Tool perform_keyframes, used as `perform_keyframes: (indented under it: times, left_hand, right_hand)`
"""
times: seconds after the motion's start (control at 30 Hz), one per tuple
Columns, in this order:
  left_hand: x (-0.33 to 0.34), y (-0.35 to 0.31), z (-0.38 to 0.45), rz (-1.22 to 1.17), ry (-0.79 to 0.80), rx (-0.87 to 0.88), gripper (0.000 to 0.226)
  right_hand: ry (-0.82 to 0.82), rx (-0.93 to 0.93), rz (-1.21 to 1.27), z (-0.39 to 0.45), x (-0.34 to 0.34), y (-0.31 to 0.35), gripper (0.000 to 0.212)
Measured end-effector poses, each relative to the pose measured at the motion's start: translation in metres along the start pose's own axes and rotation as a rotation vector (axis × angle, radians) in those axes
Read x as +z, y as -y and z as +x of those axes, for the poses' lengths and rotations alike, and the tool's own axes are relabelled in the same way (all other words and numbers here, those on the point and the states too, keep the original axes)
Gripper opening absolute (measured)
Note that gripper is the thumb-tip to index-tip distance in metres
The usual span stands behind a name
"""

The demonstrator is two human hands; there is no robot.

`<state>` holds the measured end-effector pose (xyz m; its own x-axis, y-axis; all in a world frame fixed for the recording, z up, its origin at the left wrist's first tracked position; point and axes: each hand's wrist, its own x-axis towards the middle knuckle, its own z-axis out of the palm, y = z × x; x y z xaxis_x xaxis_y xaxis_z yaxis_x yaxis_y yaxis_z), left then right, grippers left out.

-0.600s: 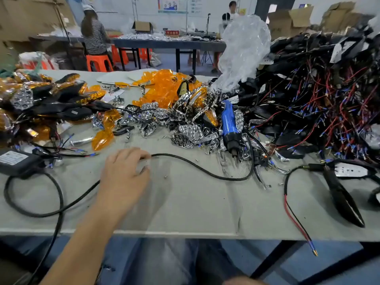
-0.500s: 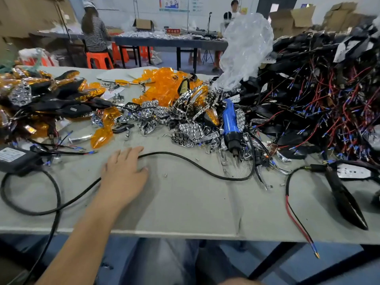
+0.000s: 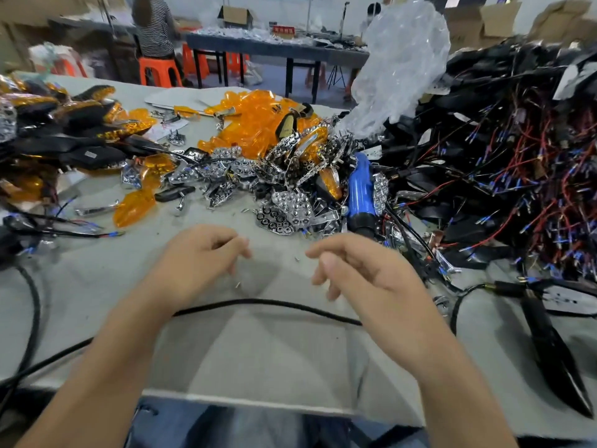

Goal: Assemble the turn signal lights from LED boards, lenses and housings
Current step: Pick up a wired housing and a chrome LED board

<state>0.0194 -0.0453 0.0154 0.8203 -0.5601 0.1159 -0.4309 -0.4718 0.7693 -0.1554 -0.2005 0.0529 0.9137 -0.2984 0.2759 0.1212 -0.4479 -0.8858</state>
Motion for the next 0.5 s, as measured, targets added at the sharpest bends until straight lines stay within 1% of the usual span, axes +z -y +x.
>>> perform_keyframes:
  times: [0.03, 0.13, 0.17, 0.23, 0.27, 0.33, 0.37, 0.43, 0.5]
  left_hand:
    - [0.008, -0.011, 0.012, -0.04, -0.026, 0.036, 0.032]
    - [0.04, -0.042, 0.047, -0.228, 0.009, 0.107, 0.03]
    - [0.053, -0.049, 0.057, -0.341, 0.021, 0.075, 0.031]
    - [0.073, -0.055, 0.068, -0.571, 0.022, -0.046, 0.031]
    - [0.081, -0.052, 0.072, -0.579, 0.022, -0.06, 0.03]
    - [0.086, -0.042, 0.07, -0.38, 0.01, 0.047, 0.029]
    - [0.085, -0.039, 0.068, -0.322, 0.017, 0.101, 0.03]
    - [0.082, -0.035, 0.066, -0.297, 0.064, 0.15, 0.032]
    - [0.082, -0.035, 0.067, -0.296, 0.075, 0.148, 0.032]
  right_hand:
    - [-0.043, 0.016, -0.04, 0.012, 0.001, -0.007, 0.016]
    - [-0.183, 0.068, -0.144, 0.046, -0.007, -0.027, 0.018]
    - [-0.234, 0.091, -0.183, 0.055, -0.011, -0.034, 0.019]
    - [-0.322, 0.155, -0.213, 0.066, -0.02, -0.05, 0.021]
    - [-0.376, 0.204, -0.225, 0.069, -0.027, -0.057, 0.022]
    - [-0.483, 0.28, -0.201, 0.071, -0.039, -0.066, 0.02]
    - [-0.54, 0.303, -0.198, 0.072, -0.048, -0.069, 0.02]
    - [-0.668, 0.324, -0.238, 0.078, -0.069, -0.073, 0.019]
    - [-0.766, 0.381, -0.358, 0.087, -0.09, -0.076, 0.018]
